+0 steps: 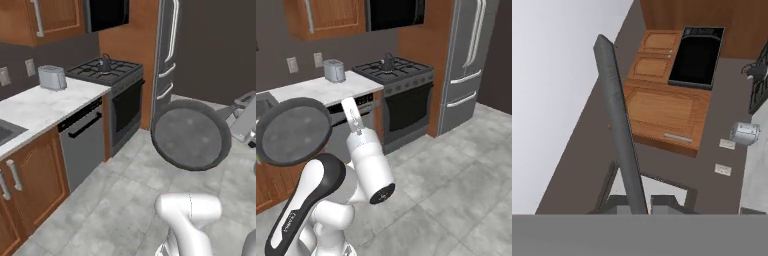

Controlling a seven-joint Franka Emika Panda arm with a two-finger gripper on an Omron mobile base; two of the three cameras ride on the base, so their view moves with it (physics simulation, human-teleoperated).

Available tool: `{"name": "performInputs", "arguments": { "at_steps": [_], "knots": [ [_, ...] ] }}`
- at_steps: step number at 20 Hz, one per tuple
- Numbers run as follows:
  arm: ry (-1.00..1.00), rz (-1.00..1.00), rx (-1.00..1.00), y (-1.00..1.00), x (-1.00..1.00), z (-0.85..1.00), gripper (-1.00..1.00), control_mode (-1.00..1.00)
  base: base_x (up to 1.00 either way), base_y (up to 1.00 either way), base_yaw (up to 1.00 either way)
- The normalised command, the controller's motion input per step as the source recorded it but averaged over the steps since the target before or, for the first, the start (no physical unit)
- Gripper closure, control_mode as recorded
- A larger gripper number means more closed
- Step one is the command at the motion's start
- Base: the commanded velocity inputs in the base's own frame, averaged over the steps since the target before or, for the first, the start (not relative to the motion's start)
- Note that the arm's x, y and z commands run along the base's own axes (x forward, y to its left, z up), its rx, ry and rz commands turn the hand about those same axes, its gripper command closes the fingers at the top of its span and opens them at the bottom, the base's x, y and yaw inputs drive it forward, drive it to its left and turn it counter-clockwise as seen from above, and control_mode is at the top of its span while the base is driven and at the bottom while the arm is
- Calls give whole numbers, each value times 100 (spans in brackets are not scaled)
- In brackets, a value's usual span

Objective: Pick the pan from the cabinet and place it on the stove. Then turn on the stove burner for the pan.

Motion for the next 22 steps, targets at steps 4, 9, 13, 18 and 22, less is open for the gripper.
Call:
{"name": "performInputs", "arguments": {
  "at_steps": [4,9,13,18,22],
  "knots": [
    [0,0,0,0,0,0,100,100,36,24,-44],
    [0,0,0,0,0,0,100,100,52,24,-37],
    [0,0,0,0,0,0,100,100,55,39,-33],
    [0,0,0,0,0,0,100,100,61,55,-32],
    [0,0,0,0,0,0,100,100,69,66,-28]
  ]
}}
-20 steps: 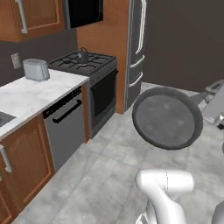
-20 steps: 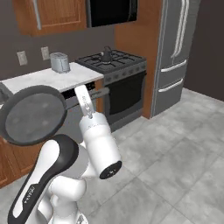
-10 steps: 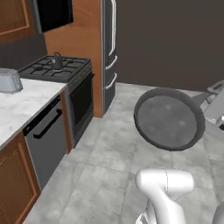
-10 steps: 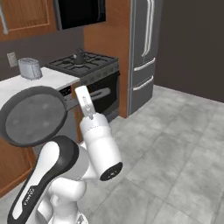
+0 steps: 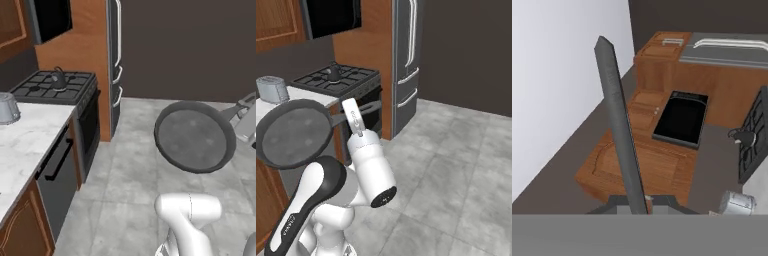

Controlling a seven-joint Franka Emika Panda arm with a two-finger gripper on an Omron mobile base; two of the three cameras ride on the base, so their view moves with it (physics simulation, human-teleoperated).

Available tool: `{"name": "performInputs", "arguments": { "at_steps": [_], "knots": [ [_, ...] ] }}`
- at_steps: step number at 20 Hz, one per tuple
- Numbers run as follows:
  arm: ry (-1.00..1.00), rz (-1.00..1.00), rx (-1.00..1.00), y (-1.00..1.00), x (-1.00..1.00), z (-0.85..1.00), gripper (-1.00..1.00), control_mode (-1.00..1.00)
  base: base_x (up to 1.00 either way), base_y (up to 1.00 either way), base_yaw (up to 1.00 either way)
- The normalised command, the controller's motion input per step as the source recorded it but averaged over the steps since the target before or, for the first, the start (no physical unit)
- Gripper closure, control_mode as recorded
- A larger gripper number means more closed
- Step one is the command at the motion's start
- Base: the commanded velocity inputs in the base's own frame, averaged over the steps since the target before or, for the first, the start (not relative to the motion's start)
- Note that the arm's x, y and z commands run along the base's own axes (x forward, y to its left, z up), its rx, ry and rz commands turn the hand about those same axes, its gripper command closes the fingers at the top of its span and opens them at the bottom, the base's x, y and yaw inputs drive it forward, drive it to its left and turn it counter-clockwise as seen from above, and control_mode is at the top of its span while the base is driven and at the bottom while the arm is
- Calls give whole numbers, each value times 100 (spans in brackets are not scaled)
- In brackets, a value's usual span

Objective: Pick the pan from the cabinet and place it on the stove. Then turn on the stove burner for the pan.

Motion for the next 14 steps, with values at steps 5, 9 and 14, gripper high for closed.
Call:
{"name": "performInputs", "arguments": {
  "at_steps": [5,9,14],
  "knots": [
    [0,0,0,0,0,0,100,100,85,42,-19],
    [0,0,0,0,0,0,100,100,94,6,-2],
    [0,0,0,0,0,0,100,100,98,0,3]
  ]
}}
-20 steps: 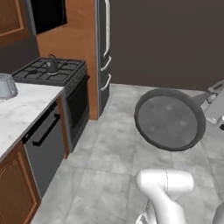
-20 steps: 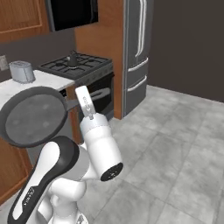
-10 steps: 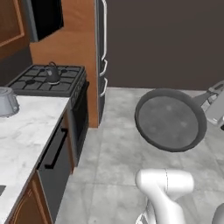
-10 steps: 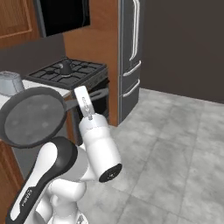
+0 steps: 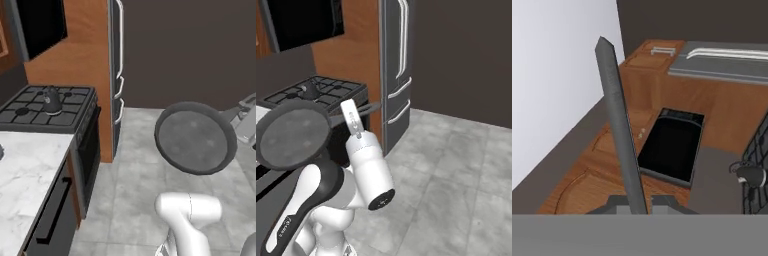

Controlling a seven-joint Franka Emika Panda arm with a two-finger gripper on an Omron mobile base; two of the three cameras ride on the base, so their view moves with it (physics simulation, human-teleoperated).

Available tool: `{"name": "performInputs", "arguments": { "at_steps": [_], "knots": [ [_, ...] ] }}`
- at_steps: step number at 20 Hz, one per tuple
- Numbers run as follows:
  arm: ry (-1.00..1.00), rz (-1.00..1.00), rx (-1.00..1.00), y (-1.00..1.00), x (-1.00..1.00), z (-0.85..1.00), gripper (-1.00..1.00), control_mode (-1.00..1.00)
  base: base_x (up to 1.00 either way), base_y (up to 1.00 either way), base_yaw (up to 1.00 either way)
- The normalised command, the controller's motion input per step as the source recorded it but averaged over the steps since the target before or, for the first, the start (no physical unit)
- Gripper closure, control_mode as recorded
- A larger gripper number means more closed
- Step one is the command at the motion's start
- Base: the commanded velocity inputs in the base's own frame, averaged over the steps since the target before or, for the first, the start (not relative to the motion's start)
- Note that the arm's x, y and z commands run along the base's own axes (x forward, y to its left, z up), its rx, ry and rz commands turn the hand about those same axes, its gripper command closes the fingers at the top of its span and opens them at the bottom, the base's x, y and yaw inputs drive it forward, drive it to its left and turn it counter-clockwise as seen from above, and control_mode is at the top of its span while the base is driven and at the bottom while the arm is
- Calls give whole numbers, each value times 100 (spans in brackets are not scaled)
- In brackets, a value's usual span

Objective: Pick the pan from the cabinet and place it on the stove. Then turn on the stove burner for the pan.

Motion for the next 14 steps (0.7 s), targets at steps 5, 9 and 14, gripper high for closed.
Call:
{"name": "performInputs", "arguments": {
  "at_steps": [5,9,14],
  "knots": [
    [0,0,0,0,0,0,100,100,99,6,13],
    [0,0,0,0,0,0,100,100,93,17,15],
    [0,0,0,0,0,0,100,100,88,10,19]
  ]
}}
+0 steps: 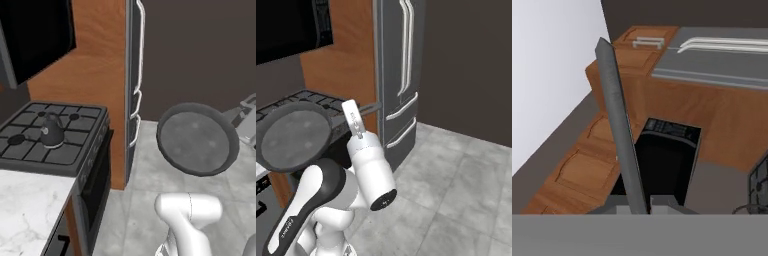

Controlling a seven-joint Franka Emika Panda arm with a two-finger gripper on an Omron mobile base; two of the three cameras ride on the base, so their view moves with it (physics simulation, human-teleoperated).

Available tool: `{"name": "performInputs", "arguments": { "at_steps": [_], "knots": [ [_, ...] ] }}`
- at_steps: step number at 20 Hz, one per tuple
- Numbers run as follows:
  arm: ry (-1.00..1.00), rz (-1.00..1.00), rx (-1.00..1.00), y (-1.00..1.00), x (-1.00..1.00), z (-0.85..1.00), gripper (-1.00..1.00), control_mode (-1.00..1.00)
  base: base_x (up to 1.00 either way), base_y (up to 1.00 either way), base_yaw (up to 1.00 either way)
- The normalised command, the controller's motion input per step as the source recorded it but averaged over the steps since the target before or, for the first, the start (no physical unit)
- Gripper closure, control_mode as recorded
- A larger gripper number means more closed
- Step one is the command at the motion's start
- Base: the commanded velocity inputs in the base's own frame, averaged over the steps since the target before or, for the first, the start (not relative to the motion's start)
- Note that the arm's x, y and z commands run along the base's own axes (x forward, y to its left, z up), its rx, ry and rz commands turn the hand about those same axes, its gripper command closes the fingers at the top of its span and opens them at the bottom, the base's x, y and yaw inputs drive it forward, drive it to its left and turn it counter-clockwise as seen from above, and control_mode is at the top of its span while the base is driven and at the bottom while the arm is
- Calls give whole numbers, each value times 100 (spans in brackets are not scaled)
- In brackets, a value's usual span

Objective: Pick the pan from the cabinet and place it on the stove. Then turn on the stove burner for the pan.

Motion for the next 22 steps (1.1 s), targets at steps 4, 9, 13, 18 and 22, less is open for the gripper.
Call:
{"name": "performInputs", "arguments": {
  "at_steps": [4,9,13,18,22],
  "knots": [
    [0,0,0,0,0,0,100,100,35,0,23],
    [0,0,0,0,0,0,100,100,-1,5,29],
    [0,0,0,0,0,0,100,100,3,24,33],
    [0,0,0,0,0,0,100,100,34,7,34],
    [0,0,0,0,0,0,100,100,36,0,35]
  ]
}}
